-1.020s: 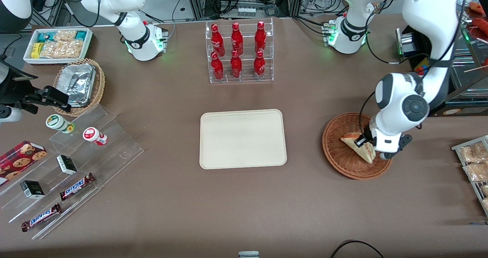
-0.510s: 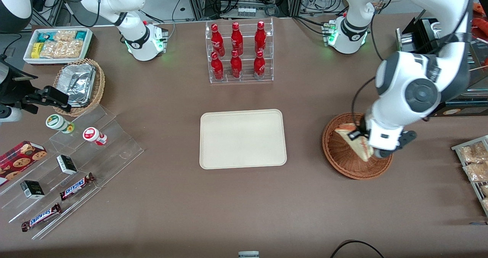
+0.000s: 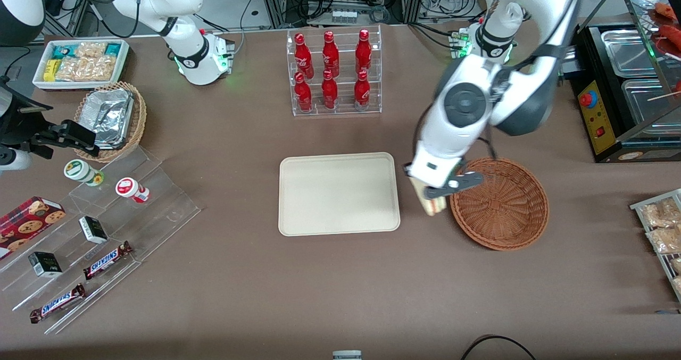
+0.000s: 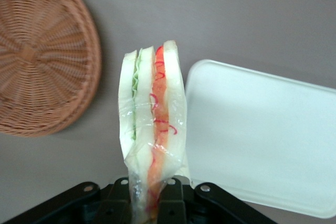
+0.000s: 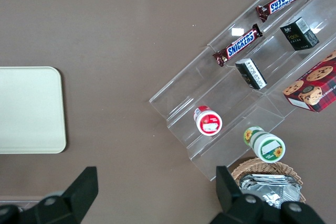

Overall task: Place sandwich from basket to tray
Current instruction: 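Lift the sandwich and carry it over the cream tray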

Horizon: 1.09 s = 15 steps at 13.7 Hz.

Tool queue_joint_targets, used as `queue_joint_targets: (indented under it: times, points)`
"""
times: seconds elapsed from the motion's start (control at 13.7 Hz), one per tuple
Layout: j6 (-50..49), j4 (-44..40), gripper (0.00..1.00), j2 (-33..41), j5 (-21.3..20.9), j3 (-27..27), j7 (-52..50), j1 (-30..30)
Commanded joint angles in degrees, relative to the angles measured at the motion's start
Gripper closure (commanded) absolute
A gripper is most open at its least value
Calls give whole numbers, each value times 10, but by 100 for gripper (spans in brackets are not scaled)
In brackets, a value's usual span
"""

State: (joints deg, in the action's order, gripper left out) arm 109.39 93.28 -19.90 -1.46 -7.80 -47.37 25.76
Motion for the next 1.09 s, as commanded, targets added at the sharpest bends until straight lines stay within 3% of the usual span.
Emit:
queue_joint_targets:
  times: [0.0,0.36,1.02]
  points:
    - [-12,-87,84,-80,-6,7,-26,49]
    - [-8,-178,84,-174,-10,7,-53,122]
    - [71,-177,87,-236,-21,8,11,169]
